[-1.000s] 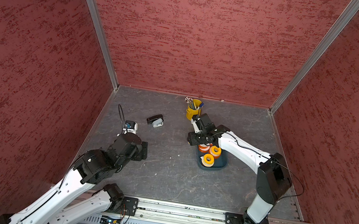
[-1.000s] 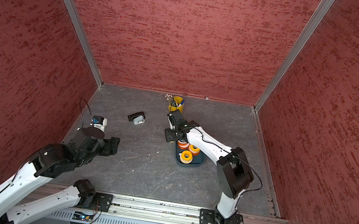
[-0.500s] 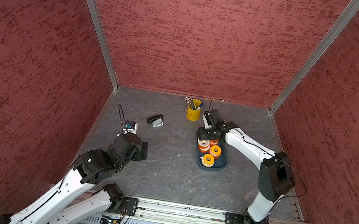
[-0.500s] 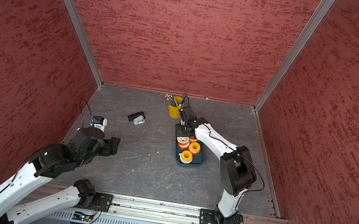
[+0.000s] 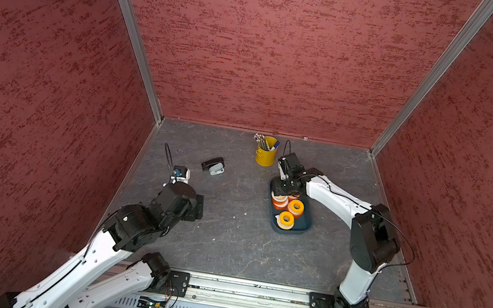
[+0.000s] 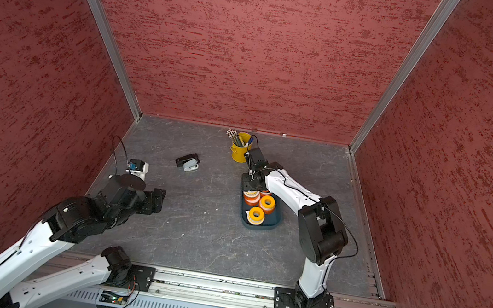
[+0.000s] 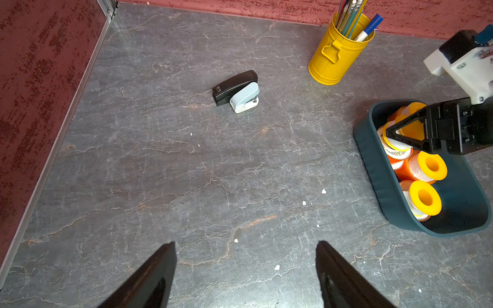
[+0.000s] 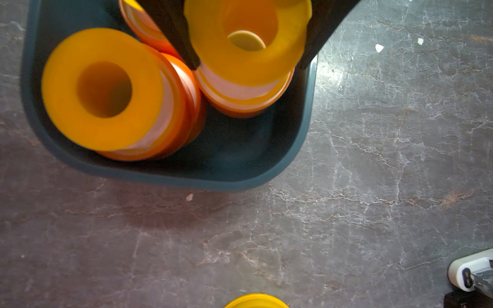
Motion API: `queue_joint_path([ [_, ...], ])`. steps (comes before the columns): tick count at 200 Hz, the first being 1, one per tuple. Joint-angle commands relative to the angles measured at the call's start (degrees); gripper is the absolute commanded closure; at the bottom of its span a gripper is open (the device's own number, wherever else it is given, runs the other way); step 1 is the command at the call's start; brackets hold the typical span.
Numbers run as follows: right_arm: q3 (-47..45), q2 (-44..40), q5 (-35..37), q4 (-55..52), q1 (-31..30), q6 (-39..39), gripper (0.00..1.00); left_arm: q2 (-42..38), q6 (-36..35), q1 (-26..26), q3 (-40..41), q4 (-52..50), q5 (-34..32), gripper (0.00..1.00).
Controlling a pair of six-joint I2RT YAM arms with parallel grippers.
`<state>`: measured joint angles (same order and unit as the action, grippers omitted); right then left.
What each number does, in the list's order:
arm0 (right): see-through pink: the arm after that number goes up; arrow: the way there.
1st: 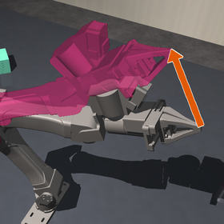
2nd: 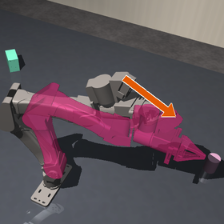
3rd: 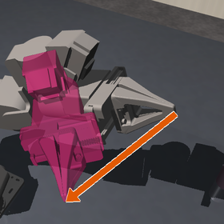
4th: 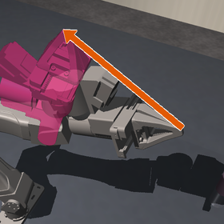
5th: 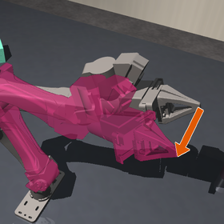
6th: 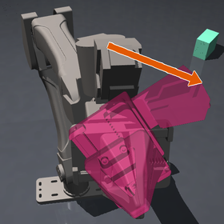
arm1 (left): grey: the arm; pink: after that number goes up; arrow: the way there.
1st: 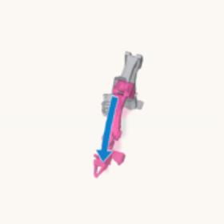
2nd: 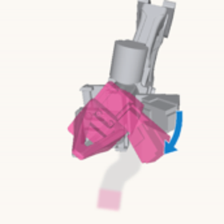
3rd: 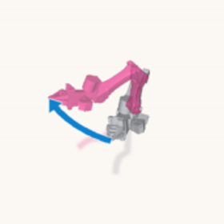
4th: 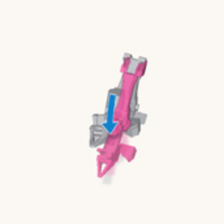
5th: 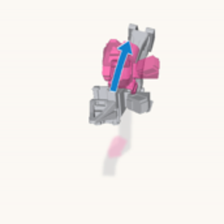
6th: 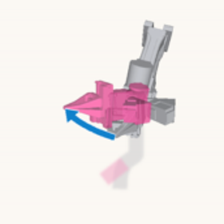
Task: Put the sealing tape into the storage box
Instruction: Place the sealing tape in the storage box.
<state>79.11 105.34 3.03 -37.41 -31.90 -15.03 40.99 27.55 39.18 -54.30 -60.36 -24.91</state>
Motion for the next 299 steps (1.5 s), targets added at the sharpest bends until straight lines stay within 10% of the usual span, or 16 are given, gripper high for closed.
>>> queue_joint_path([
  [1, 1.0, 0.7, 1.6, -1.1, 0.5, 0.4, 0.45, 0.1, -0.6, 0.0, 0.4, 0.9, 0.0, 0.15],
  [135, 1.2, -2.6, 0.7, -1.9, 0.5, 0.0, 0.3, 0.8, -0.7, -0.5, 0.3, 0.9, 0.2, 0.14],
  [230, -9.3, -22.4, 11.0, 11.1, 0.4, 1.7, 0.23, -2.4, -0.6, -4.4, -0.3, 3.0, 0.2, 0.0],
  [299, -32.8, -42.3, 28.4, 29.9, 0.7, 7.1, 0.03, -3.9, -8.2, -4.4, 15.5, 35.3, -4.1, 0.0],
])
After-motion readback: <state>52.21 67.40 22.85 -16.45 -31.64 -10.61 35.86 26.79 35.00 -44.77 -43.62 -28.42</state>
